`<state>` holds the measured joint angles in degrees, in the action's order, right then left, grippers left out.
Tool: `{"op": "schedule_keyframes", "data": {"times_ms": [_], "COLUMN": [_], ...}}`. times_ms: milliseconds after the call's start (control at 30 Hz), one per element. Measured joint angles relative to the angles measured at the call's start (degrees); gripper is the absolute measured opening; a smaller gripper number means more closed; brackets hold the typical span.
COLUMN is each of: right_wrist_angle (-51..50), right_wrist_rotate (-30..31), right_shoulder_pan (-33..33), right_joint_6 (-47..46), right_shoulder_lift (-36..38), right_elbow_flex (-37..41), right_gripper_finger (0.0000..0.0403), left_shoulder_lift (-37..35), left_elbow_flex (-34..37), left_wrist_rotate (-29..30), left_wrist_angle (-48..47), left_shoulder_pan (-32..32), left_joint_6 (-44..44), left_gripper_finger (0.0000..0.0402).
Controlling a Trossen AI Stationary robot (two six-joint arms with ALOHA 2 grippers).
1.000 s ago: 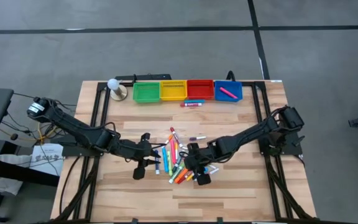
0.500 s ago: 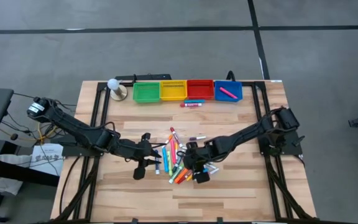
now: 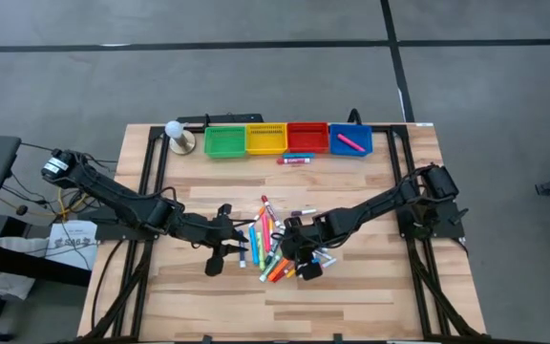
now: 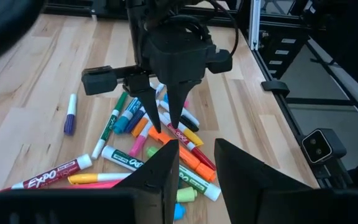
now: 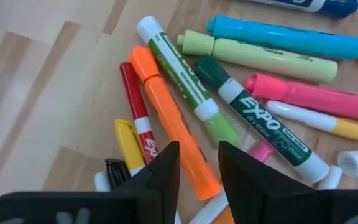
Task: Pick & Place Markers
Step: Put the orange highlighter pen into the blue basket
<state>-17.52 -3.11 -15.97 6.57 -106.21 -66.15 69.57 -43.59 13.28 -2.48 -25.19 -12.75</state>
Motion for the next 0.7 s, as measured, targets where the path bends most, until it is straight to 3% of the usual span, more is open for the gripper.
{"op": "schedule_keyframes", "data": {"times_ms": [700], "right_wrist_angle": [0.0], "right_wrist_rotate": [0.0], "right_shoulder_pan": [0.0], "right_joint_6": [2.5], "right_shoulder_lift": [0.0], "right_elbow_flex": [0.0], "right_gripper_finger": [0.0102], "left_shoulder_lift": [0.0], "left_elbow_flex": [0.0], "left_wrist_rotate": [0.0], "left_wrist_angle": [1.6], "left_shoulder_pan": [0.0], "left_joint_6": [0.0], "left_gripper_finger": [0.0102]}}
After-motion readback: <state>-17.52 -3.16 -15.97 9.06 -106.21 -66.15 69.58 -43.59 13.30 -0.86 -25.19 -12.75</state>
